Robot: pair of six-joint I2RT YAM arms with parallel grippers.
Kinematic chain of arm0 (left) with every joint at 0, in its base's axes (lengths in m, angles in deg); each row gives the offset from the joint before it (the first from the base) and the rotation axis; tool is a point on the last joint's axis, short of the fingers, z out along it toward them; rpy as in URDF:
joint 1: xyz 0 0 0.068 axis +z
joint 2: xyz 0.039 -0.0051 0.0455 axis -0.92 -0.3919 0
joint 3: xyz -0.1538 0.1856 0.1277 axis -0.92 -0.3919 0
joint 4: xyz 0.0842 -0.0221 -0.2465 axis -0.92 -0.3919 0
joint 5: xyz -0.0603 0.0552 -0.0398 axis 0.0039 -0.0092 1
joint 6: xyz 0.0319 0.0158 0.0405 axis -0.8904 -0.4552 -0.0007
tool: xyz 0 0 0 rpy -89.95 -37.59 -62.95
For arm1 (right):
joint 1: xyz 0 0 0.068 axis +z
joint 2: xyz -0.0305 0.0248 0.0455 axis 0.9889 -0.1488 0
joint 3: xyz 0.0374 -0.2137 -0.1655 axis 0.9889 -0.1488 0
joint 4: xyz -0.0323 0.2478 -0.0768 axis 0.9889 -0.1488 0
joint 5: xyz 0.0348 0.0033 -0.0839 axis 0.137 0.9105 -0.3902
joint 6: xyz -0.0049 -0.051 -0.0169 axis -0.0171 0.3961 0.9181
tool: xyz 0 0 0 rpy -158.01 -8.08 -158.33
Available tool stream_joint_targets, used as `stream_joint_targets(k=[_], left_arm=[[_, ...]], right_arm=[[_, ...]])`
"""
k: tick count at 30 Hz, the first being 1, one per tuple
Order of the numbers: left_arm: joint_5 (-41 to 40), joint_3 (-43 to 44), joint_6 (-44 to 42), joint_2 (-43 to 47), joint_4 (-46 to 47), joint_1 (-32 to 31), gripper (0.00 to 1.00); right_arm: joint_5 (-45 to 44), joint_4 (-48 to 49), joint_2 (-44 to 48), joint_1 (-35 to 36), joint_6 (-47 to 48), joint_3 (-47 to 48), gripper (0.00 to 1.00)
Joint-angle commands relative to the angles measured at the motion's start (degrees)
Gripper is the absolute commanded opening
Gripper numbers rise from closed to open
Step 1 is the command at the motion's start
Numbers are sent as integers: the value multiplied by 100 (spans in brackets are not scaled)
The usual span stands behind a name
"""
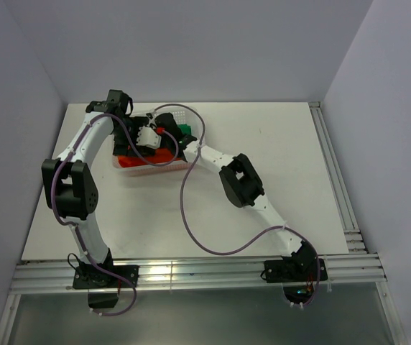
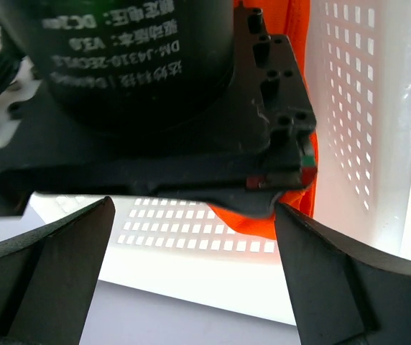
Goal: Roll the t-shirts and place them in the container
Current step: Place the rolled tshirt into the container
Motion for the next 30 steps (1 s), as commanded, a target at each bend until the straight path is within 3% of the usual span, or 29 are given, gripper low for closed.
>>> stream_joint_targets(k=[1, 16, 30], left_arm=[[205, 152, 15, 166, -7, 1, 99], [135, 47, 77, 130, 265, 10, 99], [205, 223, 191, 68, 248, 27, 100]], right_arm=[[111, 40, 11, 83, -128, 135, 0], [752, 6, -165, 119, -401, 442, 0], [875, 188, 160, 84, -278, -14, 0]])
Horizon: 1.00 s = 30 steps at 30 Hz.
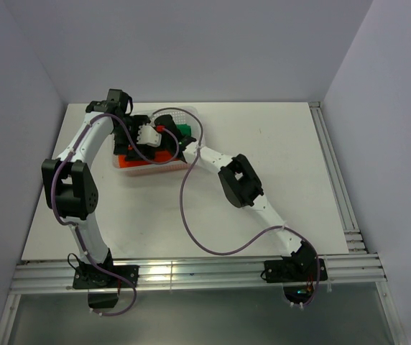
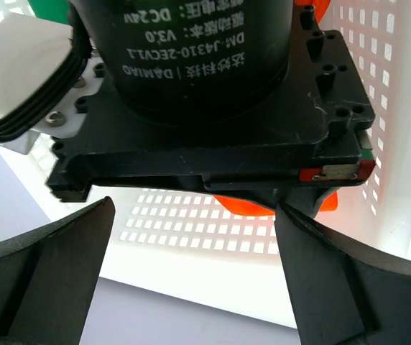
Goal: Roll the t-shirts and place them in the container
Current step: Place the rolled tshirt into the container
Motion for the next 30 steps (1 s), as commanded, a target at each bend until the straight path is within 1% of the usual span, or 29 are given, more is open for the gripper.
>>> stream_joint_targets(k=[1, 4, 5, 7, 10, 14, 16, 18, 21, 22, 23, 24, 26, 27, 28, 29, 30], left_arm=[[225, 218, 1, 106, 115, 25, 100], [269, 201, -17, 264, 97, 25, 99], [286, 192, -17, 308, 80, 25, 100], [313, 122, 36, 431, 106, 25, 99], [278, -27, 71, 589, 150, 51, 99], [252, -247, 159, 774, 211, 52, 99], [278, -292, 220, 818, 220, 60, 99], [383, -265, 247, 862, 185, 86, 100], [523, -274, 475, 976, 290, 113, 99], [533, -300, 571, 1020, 334, 113, 100], [568, -353, 868, 1151, 587, 113, 100], [620, -501, 1062, 1231, 737, 113, 99], [743, -852, 1658, 1554, 1228, 113, 99], [831, -1019, 1888, 1687, 1501, 113, 100], [866, -1204, 2169, 1828, 1765, 113, 99], [884, -1397, 2790, 2107, 2011, 113, 99], [902, -1747, 3092, 2249, 2518, 104, 99]], right_arm=[[268, 323, 302, 36, 39, -61, 0], [84, -80, 416, -52, 364, 175, 0], [39, -108, 469, -79, 452, 185, 0], [-75, -467, 566, -123, 750, 203, 0], [-408, -1074, 820, -167, 1383, 107, 1], [-655, -1268, 1145, -228, 2041, -332, 1], [-664, -1058, 1399, -255, 2166, -656, 1], [-577, -987, 1532, -307, 2358, -711, 1], [-638, -1267, 1682, -316, 2666, -518, 1], [-673, -1312, 1787, -325, 2728, -518, 1], [-717, -1338, 1883, -334, 2798, -596, 2], [-813, -1243, 1997, -377, 2938, -727, 4], [-980, -1014, 2463, -430, 3053, -1403, 11], [-1042, -717, 2656, -465, 3089, -1693, 24], [-1121, -601, 3006, -518, 3124, -2218, 33], [-1191, -496, 3183, -553, 3203, -2458, 40], [-1279, -364, 3377, -588, 3264, -2704, 55]])
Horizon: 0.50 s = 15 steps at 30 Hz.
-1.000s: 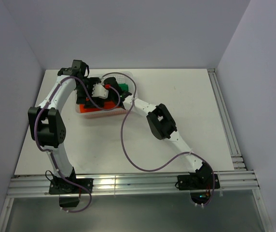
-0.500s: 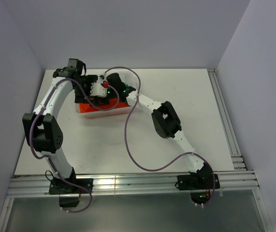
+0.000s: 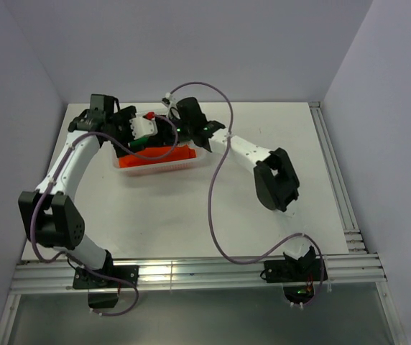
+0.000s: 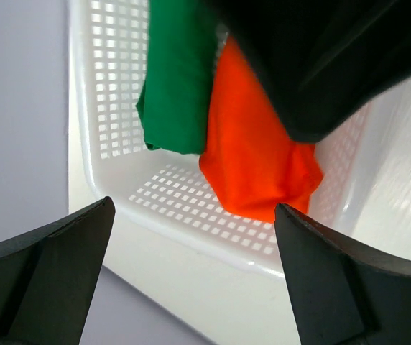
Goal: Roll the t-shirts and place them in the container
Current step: Place the rolled tshirt into the container
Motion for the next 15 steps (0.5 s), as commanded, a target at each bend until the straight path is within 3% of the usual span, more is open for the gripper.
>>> stream_joint_targets(k=[1, 2, 3, 7, 15], left_arm=[[329, -668, 2049, 823, 1479, -7, 100], [294, -835, 2386, 1094, 1751, -7, 100], [250, -1167, 2729, 1227, 2172, -7, 99], [31, -1829, 4484, 1790, 2957, 1, 99], [-882, -2629, 6369, 2730, 3599, 2, 99]], right_arm=[[-551, 668, 1160, -202, 482, -975, 60], [-692, 756, 1399, -219, 561, -1258, 63], [-876, 948, 1654, -220, 701, -1531, 71], [-1440, 1179, 3024, -246, 905, -2789, 73], [-2608, 1933, 5738, -246, 922, -5317, 73]])
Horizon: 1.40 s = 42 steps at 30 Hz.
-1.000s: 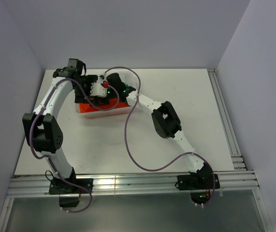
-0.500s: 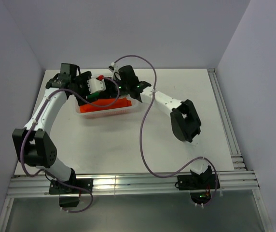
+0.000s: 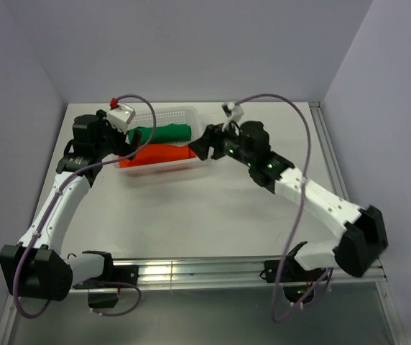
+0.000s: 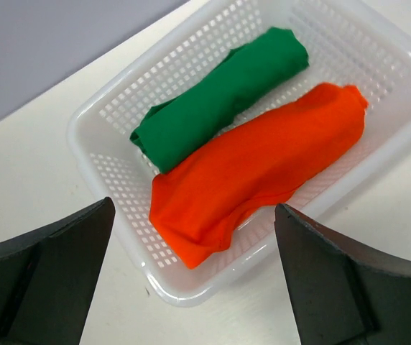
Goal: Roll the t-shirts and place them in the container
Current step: Place the rolled tshirt into the container
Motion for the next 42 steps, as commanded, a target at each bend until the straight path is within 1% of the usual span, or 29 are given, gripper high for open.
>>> stream_joint_targets(k=[1, 3, 4, 5, 6, 7, 8, 9, 10, 11, 12, 13, 14, 15, 18, 21, 24, 26, 28, 32, 42], left_arm=[[-650, -273, 1679, 491, 743, 4, 99], [-799, -519, 1954, 790, 840, 12, 100], [-835, -616, 2277, 869, 858, 13, 100], [-948, -826, 2393, 1035, 971, 13, 99], [-1245, -949, 2516, 1132, 1033, 13, 99], [-1326, -1072, 2665, 1220, 1086, 21, 99], [-1388, -1352, 2684, 1369, 1165, 13, 99], [-1432, -1538, 2693, 1440, 1357, 13, 99], [-1668, -1740, 2711, 1511, 1507, 13, 99], [-1757, -2168, 2676, 1651, 1639, 13, 99], [-1810, -2399, 2623, 1722, 2006, 13, 100], [-1898, -2618, 2536, 1870, 2157, 13, 99], [-1898, -3030, 2483, 1950, 2272, 13, 99], [-1890, -3208, 2447, 2038, 2377, 13, 99], [-1767, -3692, 2438, 2538, 2493, 13, 100], [-1705, -4061, 2447, 3224, 2528, 13, 99], [-1968, -4158, 2806, 3348, 2352, 13, 99], [-1951, -4307, 2878, 3506, 2439, 13, 99], [-1872, -4404, 2930, 3743, 2519, 13, 100], [-1863, -4493, 2922, 3708, 2615, 13, 99], [-1758, -4598, 2895, 3761, 2712, 13, 99]], right_arm=[[-749, 769, 1209, 16, 160, -1013, 73], [-1082, 928, 1728, 42, 160, -1705, 73], [-1214, 937, 2235, 60, 160, -1918, 73], [-1320, 937, 2484, 78, 186, -2129, 73], [-1443, 902, 2965, 78, 204, -2488, 73], [-1731, 850, 3213, 87, 230, -2657, 73], [-1865, 780, 3451, 95, 282, -2807, 73], [-1979, 631, 3897, 95, 309, -3069, 73], [-2154, 534, 4127, 104, 335, -3185, 73], [-2252, 455, 4347, 104, 379, -3299, 73], [-2314, 323, 4767, 95, 379, -3527, 73], [-2410, 261, 4972, 104, 380, -3625, 73], [-2463, 191, 5165, 104, 397, -3713, 73], [-2516, 51, 5515, 113, 388, -3870, 73], [-2630, -152, 6078, 104, 388, -4117, 73], [-2727, -310, 6440, 104, 450, -4328, 73], [-2902, -399, 6712, 104, 476, -4547, 73], [-2973, -364, 6854, 104, 433, -4767, 73], [-2816, -250, 7038, 104, 450, -4899, 73], [-3044, -363, 7188, 104, 318, -5110, 73], [-3053, -522, 7610, 113, 204, -5331, 73]])
